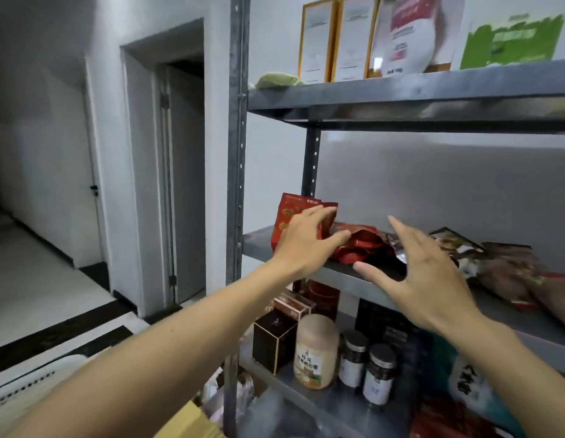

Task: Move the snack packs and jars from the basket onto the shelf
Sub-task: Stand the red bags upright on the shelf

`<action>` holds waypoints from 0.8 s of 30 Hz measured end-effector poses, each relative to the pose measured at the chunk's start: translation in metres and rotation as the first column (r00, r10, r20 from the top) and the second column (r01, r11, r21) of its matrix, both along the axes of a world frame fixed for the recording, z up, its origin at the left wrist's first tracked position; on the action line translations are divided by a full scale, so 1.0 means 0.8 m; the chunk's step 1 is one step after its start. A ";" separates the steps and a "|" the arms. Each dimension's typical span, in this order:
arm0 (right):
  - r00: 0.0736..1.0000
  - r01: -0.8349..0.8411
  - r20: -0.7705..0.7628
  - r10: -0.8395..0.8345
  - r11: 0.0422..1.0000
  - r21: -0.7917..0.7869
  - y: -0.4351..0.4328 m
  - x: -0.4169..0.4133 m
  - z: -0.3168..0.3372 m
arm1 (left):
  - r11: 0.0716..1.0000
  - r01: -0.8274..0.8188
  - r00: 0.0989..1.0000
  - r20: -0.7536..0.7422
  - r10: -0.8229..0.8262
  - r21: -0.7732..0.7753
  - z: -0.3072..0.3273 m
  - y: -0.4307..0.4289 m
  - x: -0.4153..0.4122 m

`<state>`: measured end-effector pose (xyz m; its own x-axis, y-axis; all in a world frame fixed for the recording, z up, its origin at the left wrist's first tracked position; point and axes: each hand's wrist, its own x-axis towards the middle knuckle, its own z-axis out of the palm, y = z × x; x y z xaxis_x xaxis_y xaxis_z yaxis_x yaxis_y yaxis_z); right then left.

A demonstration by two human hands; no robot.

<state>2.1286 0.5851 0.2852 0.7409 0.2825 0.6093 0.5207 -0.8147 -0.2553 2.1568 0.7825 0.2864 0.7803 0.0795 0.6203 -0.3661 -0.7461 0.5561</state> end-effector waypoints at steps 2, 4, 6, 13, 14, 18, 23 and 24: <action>1.000 -0.012 -0.018 0.012 1.000 -0.014 0.030 0.013 0.003 | 0.997 -0.025 1.000 -0.021 0.024 -0.073 0.000 0.033 0.011; 0.998 -0.021 -0.066 0.022 1.000 0.015 0.055 0.030 0.008 | 0.990 -0.044 0.998 -0.060 0.036 -0.132 -0.001 0.059 0.023; 0.994 -0.035 -0.097 0.044 0.995 0.088 0.076 0.053 0.018 | 0.980 -0.057 0.995 -0.086 0.041 -0.193 0.000 0.084 0.041; 0.954 -0.026 -0.269 0.131 0.931 0.364 0.133 0.162 0.051 | 0.922 -0.122 0.980 -0.189 0.055 -0.368 0.014 0.143 0.132; 0.940 -0.001 -0.311 0.138 0.915 0.403 0.140 0.180 0.055 | 0.915 -0.129 0.976 -0.213 0.049 -0.381 0.017 0.148 0.146; 0.816 0.129 -0.522 0.248 0.802 0.583 0.168 0.245 0.060 | 0.850 -0.197 0.925 -0.381 -0.005 -0.489 0.026 0.167 0.201; 0.703 0.251 -0.643 0.303 0.740 0.624 0.194 0.310 0.057 | 0.803 -0.187 0.838 -0.518 -0.170 -0.565 0.020 0.185 0.271; 0.695 0.269 -0.652 0.302 0.732 0.626 0.197 0.322 0.056 | 0.793 -0.185 0.823 -0.533 -0.198 -0.580 0.020 0.188 0.284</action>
<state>2.3861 0.7430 0.3304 0.9972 0.0587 -0.0454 -0.0269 -0.2831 -0.9587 2.3840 0.9329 0.3021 0.9606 0.2660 -0.0803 0.1362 -0.1988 0.9705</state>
